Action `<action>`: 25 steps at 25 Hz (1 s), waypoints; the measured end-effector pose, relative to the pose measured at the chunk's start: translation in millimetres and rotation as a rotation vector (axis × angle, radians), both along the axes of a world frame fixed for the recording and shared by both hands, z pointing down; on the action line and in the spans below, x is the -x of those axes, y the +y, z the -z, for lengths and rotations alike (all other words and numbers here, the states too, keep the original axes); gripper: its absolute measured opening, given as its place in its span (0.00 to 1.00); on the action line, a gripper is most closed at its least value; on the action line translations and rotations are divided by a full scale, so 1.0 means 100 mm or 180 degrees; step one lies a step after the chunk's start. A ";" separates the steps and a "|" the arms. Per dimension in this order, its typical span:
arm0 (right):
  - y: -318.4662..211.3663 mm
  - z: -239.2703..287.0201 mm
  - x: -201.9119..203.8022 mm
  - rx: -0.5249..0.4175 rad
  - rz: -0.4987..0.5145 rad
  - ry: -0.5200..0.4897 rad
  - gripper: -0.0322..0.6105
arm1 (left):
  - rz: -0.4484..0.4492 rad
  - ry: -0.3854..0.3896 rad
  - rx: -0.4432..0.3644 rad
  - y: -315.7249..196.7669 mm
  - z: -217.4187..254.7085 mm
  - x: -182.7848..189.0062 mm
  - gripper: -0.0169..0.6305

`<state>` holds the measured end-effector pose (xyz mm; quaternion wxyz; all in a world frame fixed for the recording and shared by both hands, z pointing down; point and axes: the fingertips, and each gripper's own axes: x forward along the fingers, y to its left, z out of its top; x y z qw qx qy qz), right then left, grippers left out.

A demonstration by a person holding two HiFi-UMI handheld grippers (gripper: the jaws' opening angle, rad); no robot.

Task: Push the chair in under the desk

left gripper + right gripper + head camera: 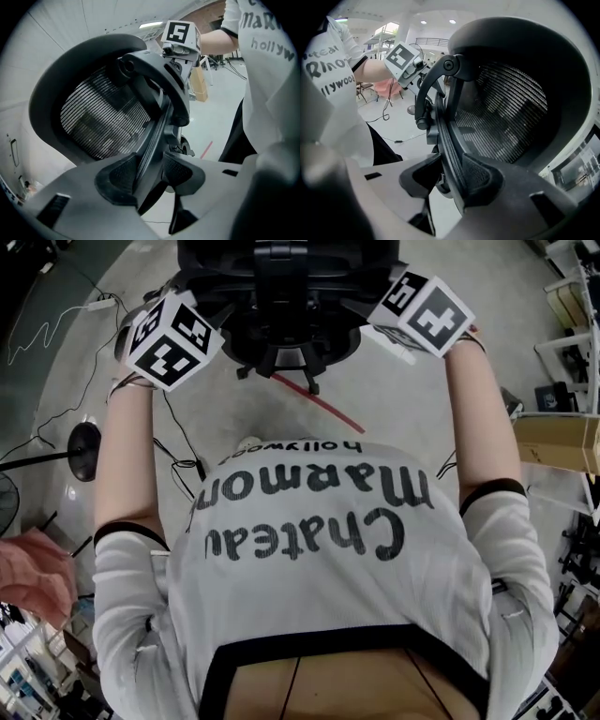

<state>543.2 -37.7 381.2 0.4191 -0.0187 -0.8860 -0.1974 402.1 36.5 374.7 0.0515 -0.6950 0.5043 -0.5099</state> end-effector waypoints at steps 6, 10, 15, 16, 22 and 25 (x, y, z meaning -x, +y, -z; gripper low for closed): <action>0.00 -0.03 0.00 -0.0054 0.0033 -0.0024 0.29 | 0.0094 0.0168 0.0166 -0.02 -0.05 0.00 0.31; -0.02 -0.03 0.01 -0.0080 0.0081 -0.0023 0.29 | 0.0229 0.0140 0.0291 -0.02 -0.04 0.01 0.31; -0.03 -0.04 0.03 -0.0040 0.0140 0.0023 0.29 | 0.0298 0.0186 0.0246 -0.01 -0.05 0.01 0.31; -0.03 -0.05 0.04 -0.0034 0.0152 0.0032 0.29 | 0.0328 0.0173 0.0230 0.00 -0.06 0.01 0.31; -0.10 -0.10 0.09 -0.0139 0.0242 -0.0021 0.30 | 0.0446 0.0260 0.0066 -0.01 -0.10 0.03 0.31; -0.16 -0.15 0.12 -0.0172 0.0307 -0.0034 0.30 | 0.0493 0.0316 0.0023 -0.02 -0.14 0.03 0.31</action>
